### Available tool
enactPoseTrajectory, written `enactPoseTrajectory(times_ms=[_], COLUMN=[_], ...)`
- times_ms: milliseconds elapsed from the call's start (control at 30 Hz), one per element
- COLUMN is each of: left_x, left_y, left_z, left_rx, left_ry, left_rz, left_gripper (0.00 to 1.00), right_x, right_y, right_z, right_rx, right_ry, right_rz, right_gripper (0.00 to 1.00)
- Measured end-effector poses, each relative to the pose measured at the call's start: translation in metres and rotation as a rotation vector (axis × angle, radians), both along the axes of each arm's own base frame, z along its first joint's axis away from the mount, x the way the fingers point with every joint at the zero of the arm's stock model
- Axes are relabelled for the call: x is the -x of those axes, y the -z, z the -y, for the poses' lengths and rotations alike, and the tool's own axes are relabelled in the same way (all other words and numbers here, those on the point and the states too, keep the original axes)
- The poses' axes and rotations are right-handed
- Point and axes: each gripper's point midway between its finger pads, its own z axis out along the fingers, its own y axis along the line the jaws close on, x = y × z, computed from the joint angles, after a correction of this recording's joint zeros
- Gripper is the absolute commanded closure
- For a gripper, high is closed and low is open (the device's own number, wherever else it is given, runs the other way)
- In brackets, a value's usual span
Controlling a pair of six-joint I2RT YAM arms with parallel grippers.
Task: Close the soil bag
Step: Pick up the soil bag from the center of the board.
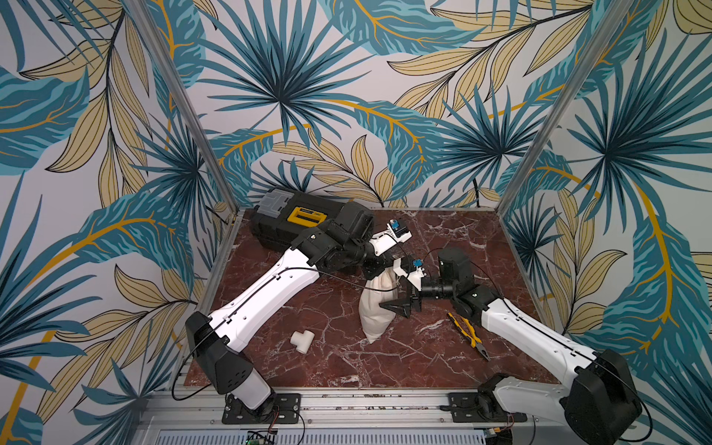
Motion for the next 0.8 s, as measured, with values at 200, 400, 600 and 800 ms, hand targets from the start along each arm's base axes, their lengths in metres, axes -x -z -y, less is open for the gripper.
enactPoseTrajectory(times_ms=[200, 400, 600, 800], left_x=[-0.004, -0.005, -0.017, -0.018], left_y=[0.000, 0.003, 0.028, 0.054], left_z=[-0.002, -0.003, -0.019, -0.033], left_rx=[0.004, 0.002, 0.005, 0.008], left_ry=[-0.018, -0.025, -0.089, -0.151], left_rz=[-0.004, -0.013, -0.048, -0.087], left_gripper=[1.00, 1.00, 1.00, 0.95], right_x=[-0.005, -0.012, -0.012, -0.015], right_y=[0.003, 0.004, 0.010, 0.009], right_z=[0.000, 0.001, 0.006, 0.011], right_rx=[-0.007, -0.006, -0.012, -0.010], right_ry=[0.036, 0.080, 0.119, 0.168], right_rz=[-0.012, -0.021, -0.013, 0.006], right_gripper=[0.72, 1.00, 1.00, 1.00])
